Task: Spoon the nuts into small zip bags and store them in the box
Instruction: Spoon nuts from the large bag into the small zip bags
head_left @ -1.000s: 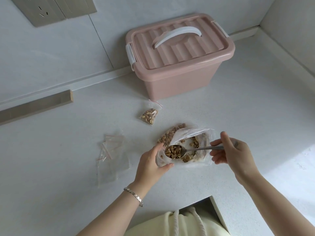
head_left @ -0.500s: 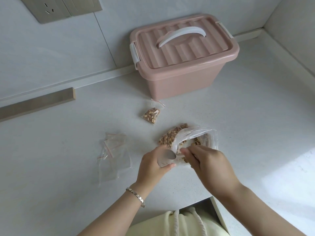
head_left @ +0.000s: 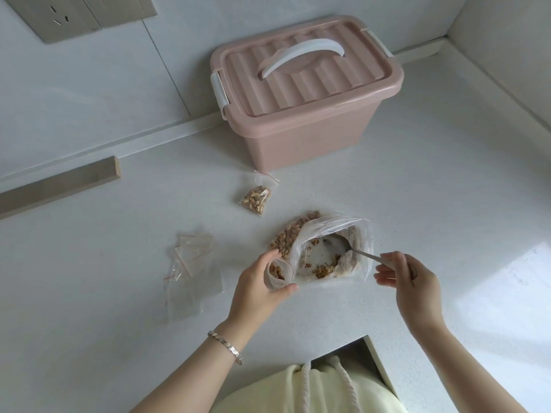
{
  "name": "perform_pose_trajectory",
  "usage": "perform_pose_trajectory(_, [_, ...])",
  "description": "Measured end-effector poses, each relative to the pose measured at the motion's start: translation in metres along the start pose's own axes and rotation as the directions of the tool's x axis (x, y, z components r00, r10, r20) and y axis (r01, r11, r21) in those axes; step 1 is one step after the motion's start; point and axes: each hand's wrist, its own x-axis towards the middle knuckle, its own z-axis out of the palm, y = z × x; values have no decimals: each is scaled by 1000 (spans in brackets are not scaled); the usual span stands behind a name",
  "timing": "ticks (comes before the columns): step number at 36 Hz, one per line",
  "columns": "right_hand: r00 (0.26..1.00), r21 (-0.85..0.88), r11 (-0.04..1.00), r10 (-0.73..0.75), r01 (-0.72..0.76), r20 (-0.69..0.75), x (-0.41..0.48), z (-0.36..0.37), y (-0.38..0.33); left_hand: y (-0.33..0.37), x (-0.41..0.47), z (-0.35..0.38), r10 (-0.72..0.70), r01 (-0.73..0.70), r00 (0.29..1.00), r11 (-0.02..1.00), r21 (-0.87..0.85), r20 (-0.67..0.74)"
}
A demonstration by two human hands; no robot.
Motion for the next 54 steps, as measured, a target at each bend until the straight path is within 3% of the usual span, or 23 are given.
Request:
perform_pose_trajectory(4, [999, 52, 998, 38, -40, 33, 3, 15, 9, 2, -1, -3, 7, -7, 1000, 1000, -2, -7])
perform_pose_trajectory(13, [951, 116, 971, 174, -209, 255, 0, 23, 22, 2, -4, -6, 8, -8, 1000, 1000, 7, -6])
perform_pose_trajectory(20, [863, 280, 826, 415, -490, 288, 0, 21, 20, 5, -3, -5, 19, -19, 1000, 1000, 2, -6])
perform_pose_trajectory(23, [848, 321, 790, 444, -523, 288, 2, 13, 19, 6, -2, -5, 30, -30, 1000, 1000, 5, 0])
perform_pose_trajectory(39, [932, 285, 891, 306, -352, 193, 12, -25, -4, 8, 2, -1, 51, -51, 999, 998, 35, 3])
perform_pose_trajectory(46, [951, 228, 938, 208, -260, 227, 10, -18, -41, 10, 3, 1, 69, -69, 998, 997, 36, 11])
perform_pose_trajectory(51, [961, 161, 976, 105, -149, 257, 6, 0, -66, 10, 3, 1, 69, -69, 998, 997, 33, 12])
perform_pose_trajectory(54, [963, 41, 999, -9, -2, 270, 2, 14, -76, 10, 4, 2, 63, -64, 998, 997, 34, 14])
